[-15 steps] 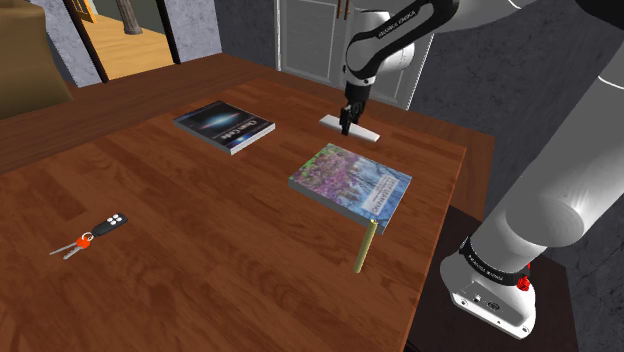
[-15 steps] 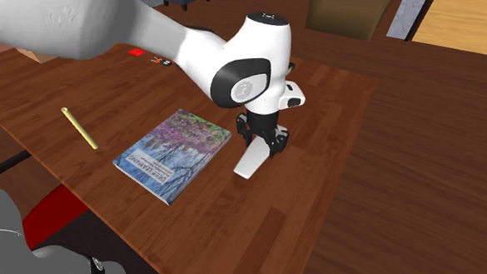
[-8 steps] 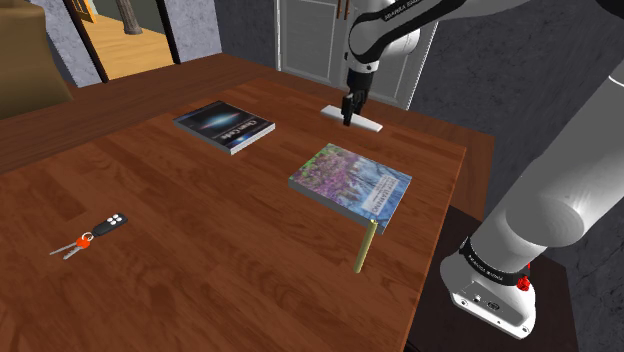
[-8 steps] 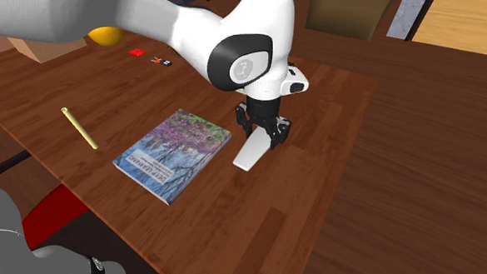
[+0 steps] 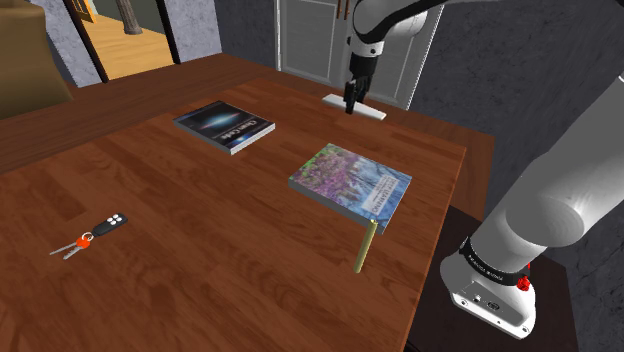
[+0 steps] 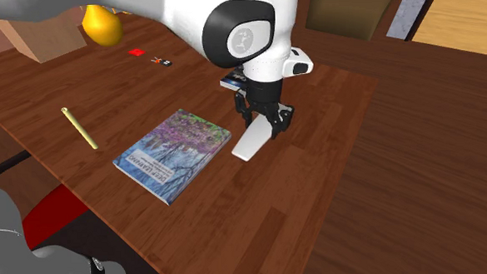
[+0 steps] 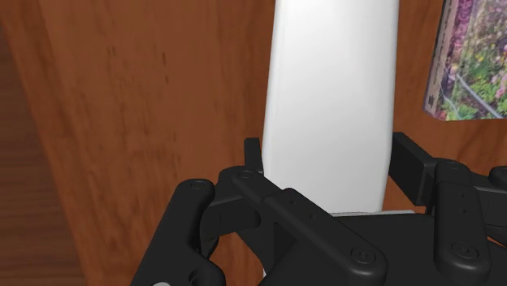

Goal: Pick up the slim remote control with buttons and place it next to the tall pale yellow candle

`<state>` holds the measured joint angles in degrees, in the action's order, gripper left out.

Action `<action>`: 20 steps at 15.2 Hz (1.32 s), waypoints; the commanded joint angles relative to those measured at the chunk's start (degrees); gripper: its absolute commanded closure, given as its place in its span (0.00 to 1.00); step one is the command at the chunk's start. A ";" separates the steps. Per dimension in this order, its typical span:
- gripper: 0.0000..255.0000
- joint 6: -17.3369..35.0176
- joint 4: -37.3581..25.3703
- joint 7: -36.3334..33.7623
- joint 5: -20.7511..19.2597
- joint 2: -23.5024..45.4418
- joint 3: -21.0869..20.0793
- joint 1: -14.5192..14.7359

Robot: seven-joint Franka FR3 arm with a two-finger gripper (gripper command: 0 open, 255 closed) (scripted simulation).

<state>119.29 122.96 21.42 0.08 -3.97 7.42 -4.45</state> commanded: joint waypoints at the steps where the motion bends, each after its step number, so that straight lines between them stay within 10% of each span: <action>1: 1.00 -1.55 -1.20 -0.13 -0.05 -0.35 -0.06 0.04; 20: 1.00 -16.04 -13.20 -0.48 -0.36 -2.85 -0.23 0.11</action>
<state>103.97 110.49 20.89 -0.27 -6.84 7.16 -4.32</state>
